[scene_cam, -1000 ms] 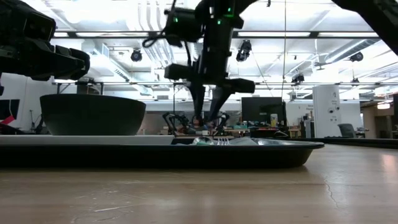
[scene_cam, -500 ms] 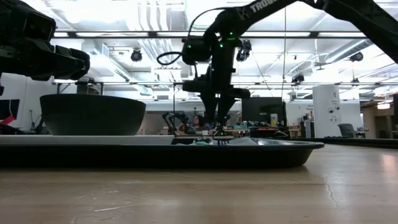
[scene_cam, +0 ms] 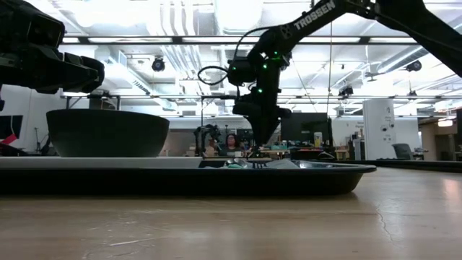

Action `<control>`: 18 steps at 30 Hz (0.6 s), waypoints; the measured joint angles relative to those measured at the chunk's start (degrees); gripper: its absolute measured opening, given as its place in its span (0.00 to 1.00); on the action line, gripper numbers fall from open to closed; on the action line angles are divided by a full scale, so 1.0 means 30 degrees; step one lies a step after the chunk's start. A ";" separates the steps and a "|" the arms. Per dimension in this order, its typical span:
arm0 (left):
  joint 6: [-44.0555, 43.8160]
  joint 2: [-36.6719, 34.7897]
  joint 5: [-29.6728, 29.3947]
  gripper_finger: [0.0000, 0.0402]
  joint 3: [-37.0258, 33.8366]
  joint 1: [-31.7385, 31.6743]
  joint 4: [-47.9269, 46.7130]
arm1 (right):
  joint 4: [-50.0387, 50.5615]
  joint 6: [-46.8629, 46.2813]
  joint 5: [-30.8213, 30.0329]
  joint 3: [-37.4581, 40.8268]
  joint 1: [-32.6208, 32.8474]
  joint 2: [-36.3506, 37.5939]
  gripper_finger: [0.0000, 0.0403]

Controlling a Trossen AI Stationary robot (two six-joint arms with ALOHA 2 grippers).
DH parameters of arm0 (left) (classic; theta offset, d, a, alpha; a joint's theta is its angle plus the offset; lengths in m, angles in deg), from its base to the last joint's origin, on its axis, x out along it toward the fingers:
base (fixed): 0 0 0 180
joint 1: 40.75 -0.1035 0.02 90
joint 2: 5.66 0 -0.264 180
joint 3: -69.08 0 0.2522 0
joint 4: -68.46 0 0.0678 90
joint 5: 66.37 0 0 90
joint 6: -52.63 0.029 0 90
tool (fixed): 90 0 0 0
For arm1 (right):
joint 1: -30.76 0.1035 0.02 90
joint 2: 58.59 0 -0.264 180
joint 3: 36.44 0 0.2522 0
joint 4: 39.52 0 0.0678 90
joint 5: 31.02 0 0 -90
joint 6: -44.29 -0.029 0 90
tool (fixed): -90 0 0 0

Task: Set up tray
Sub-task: Put the white knife to the right of the white fork on the gray napkin on the black tray

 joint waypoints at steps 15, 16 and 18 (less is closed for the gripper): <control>0.0000 0.0000 0.0000 0.06 0.0007 0.0000 0.0003 | -0.2266 0.7818 0.2319 0.0007 -0.2242 0.0000 0.34; 0.0000 0.0000 -0.0003 0.06 0.0007 -0.0007 0.0002 | -0.2406 0.8154 0.2403 0.0007 -0.2368 0.0000 0.34; 0.0000 0.0000 -0.0003 0.06 0.0004 0.0000 0.0006 | -0.2488 0.8912 0.2419 0.0007 -0.2632 0.0000 0.33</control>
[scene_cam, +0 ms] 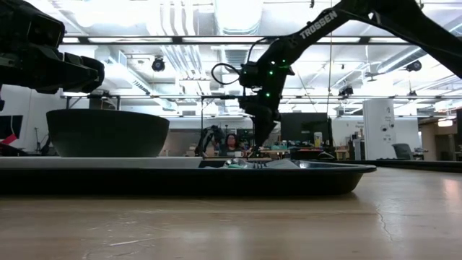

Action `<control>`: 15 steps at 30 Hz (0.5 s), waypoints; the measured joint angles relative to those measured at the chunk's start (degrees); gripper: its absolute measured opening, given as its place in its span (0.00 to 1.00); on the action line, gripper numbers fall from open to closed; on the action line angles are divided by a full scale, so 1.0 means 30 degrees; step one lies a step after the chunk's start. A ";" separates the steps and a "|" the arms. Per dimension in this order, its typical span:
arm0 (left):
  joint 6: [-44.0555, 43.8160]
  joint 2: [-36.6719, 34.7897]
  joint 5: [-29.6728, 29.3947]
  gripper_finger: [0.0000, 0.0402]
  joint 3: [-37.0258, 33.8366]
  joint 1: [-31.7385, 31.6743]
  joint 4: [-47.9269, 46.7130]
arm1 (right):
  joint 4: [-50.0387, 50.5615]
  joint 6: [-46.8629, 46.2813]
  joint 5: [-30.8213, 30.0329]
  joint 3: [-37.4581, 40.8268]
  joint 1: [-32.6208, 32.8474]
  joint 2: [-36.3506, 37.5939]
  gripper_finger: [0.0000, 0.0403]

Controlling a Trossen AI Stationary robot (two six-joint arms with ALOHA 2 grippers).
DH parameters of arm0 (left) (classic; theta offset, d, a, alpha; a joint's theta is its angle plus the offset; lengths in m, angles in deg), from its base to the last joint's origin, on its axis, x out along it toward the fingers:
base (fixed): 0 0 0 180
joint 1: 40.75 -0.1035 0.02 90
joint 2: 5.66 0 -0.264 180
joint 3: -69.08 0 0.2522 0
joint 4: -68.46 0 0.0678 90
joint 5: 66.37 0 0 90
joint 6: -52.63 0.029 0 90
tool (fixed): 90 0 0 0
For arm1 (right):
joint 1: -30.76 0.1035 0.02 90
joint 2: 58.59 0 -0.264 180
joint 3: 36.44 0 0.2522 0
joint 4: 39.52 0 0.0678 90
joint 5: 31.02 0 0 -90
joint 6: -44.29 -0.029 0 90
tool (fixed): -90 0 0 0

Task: Set up tray
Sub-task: Put the white knife to the right of the white fork on the gray napkin on the black tray

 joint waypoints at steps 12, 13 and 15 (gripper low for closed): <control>0.0000 0.0000 0.0002 0.06 0.0000 -0.0004 -0.0007 | -0.0266 0.3675 0.1050 0.0052 -0.0976 -0.1302 0.33; 0.0000 0.0000 -0.0001 0.06 0.0003 -0.0003 -0.0007 | -0.0373 0.3951 0.1069 0.0051 -0.1026 -0.1478 0.33; 0.0000 0.0000 -0.0004 0.06 0.0003 -0.0007 0.0001 | -0.0615 0.4377 0.1115 0.0044 -0.1167 -0.1897 0.33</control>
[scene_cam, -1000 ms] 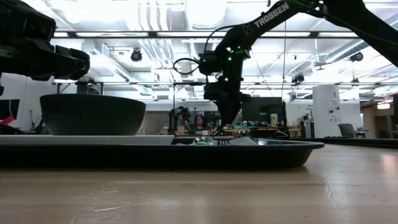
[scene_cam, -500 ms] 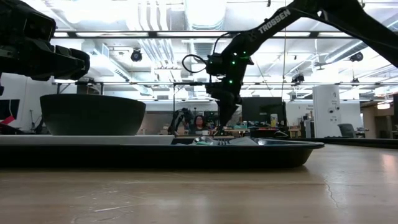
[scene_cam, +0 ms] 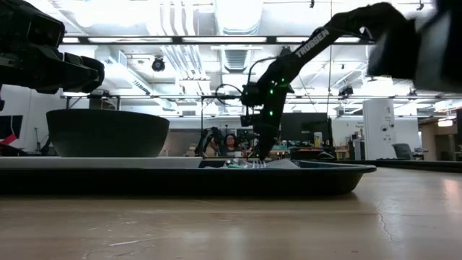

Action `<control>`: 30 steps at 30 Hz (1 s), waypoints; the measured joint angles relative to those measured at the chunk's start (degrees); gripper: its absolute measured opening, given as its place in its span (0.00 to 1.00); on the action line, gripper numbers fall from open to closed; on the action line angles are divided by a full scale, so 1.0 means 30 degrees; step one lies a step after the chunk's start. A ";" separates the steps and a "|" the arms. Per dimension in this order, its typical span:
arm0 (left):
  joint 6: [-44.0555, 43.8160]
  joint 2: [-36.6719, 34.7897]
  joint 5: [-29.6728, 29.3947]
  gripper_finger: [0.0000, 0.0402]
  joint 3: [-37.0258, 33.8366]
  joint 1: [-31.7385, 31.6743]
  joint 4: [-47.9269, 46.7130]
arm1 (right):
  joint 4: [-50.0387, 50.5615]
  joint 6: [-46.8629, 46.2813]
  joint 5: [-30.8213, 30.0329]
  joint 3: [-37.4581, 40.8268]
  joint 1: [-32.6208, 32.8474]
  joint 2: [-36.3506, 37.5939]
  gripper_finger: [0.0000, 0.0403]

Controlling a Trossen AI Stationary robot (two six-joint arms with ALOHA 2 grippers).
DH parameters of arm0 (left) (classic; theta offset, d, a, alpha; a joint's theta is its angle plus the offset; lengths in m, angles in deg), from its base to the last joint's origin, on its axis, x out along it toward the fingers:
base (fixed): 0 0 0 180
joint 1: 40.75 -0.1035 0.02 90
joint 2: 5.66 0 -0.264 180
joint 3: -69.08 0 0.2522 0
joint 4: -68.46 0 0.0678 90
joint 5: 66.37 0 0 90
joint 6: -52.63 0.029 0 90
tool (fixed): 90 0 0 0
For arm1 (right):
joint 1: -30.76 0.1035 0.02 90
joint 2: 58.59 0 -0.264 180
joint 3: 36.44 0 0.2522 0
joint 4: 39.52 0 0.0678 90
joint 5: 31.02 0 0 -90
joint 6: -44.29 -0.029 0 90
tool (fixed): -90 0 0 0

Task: Set up tray
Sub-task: Put the white knife to the right of the white fork on the gray napkin on the black tray

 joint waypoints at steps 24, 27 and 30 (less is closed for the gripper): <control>0.0000 0.0000 0.0007 0.06 0.0000 0.0002 -0.0005 | -0.0049 0.1149 0.0699 -0.0080 -0.1122 -0.1316 0.12; 0.0000 0.0000 0.0000 0.06 0.0000 0.0000 -0.0007 | -0.0194 0.1146 0.0695 -0.0087 -0.1136 -0.1316 0.06; 0.0000 0.0000 0.0007 0.06 0.0000 0.0000 -0.0005 | -0.0194 0.0900 0.0943 -0.0087 -0.1143 -0.1293 0.06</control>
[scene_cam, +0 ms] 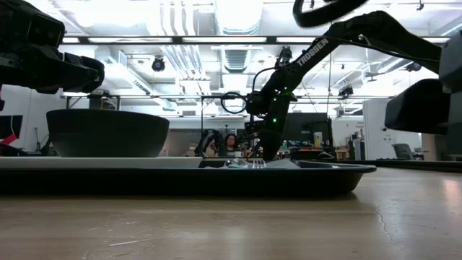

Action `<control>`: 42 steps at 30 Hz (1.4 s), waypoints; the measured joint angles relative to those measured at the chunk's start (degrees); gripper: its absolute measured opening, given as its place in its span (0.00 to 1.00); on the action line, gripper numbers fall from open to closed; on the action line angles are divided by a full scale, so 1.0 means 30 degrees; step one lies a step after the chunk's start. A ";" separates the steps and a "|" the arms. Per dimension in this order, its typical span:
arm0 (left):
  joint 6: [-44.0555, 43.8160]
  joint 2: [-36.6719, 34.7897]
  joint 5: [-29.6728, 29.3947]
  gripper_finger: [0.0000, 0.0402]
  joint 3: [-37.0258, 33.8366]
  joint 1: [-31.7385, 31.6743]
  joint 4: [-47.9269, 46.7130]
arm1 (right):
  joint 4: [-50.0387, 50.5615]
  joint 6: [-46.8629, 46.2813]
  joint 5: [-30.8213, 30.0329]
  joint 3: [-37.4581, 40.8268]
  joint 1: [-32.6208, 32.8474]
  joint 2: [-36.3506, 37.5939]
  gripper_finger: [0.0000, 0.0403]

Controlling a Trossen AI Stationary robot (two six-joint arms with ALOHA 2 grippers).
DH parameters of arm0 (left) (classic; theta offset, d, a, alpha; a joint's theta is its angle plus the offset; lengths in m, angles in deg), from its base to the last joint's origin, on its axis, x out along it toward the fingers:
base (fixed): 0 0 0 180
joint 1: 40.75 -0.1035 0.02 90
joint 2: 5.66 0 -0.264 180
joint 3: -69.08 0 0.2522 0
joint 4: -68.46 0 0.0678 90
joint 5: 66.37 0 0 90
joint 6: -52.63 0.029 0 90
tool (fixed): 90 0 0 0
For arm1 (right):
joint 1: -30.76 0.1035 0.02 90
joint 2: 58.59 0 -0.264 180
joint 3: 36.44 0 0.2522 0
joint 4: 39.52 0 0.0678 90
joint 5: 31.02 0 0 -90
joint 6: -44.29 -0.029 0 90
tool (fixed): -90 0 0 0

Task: Set up tray
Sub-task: Put the white knife to the right of the white fork on the gray napkin on the black tray

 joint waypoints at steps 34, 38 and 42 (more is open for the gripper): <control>0.0000 0.0000 -0.0001 0.06 -0.0001 0.0000 -0.0002 | 0.4018 -1.1491 -0.2278 0.0007 0.2321 0.2481 0.05; 0.0000 0.0000 -0.0007 0.06 -0.0007 0.0007 -0.0002 | 0.5002 -1.3720 -0.3485 0.0138 0.3280 0.2923 0.04; 0.0000 0.0000 0.0000 0.06 0.0000 0.0000 0.0000 | 0.5858 -1.5913 -0.4333 0.0634 0.4629 0.3350 0.04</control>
